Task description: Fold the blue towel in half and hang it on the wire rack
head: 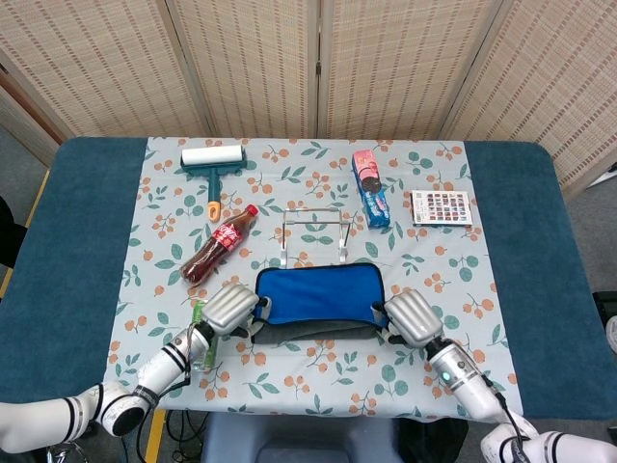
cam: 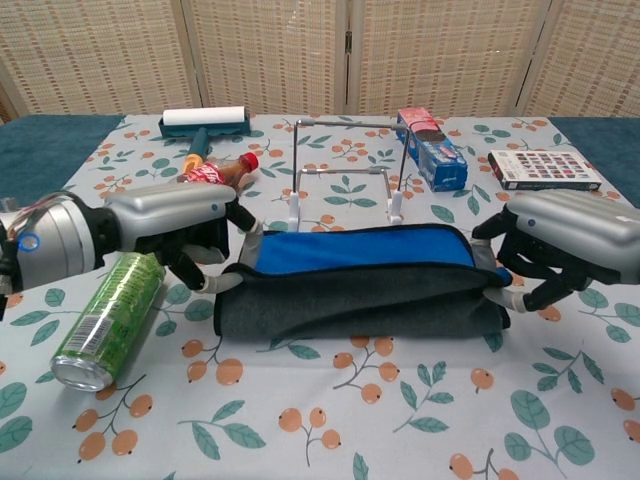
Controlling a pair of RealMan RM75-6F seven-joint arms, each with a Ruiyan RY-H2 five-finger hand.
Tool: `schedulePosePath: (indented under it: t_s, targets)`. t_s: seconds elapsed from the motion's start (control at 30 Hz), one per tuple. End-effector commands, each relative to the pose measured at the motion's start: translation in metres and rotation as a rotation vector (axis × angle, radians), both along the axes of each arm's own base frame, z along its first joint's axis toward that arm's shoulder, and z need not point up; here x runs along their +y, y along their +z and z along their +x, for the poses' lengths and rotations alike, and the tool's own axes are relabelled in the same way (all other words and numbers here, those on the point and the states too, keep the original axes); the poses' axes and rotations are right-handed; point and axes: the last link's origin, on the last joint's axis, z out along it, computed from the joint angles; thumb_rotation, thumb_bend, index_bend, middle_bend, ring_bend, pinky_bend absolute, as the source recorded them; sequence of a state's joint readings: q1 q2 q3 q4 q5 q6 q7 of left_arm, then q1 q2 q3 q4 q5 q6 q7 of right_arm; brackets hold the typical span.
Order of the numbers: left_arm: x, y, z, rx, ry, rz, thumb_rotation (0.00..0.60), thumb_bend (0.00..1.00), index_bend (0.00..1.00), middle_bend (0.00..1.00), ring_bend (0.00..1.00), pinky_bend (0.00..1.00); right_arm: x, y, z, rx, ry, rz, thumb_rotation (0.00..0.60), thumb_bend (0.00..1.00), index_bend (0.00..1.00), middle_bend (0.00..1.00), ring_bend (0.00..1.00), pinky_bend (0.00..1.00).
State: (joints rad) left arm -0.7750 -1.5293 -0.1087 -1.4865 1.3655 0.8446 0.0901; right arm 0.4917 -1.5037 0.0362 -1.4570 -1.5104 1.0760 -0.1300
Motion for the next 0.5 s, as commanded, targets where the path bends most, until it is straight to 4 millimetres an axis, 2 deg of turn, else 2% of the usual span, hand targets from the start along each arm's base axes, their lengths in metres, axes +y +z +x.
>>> schedulePosePath:
  t_s: [0.03, 0.5]
  targets:
    - [0.008, -0.001, 0.001, 0.013, 0.007, 0.010, 0.600, 0.44, 0.59, 1.00, 0.92, 1.00, -0.005, -0.001, 0.002, 0.010, 0.000, -0.008, 0.600, 0.41, 0.69, 0.90, 0.88, 1.00]
    - [0.036, -0.007, 0.006, 0.055, 0.052, 0.033, 0.600, 0.44, 0.59, 1.00, 0.92, 1.00, -0.027, -0.005, 0.011, 0.044, -0.012, -0.024, 0.600, 0.41, 0.69, 0.90, 0.88, 1.00]
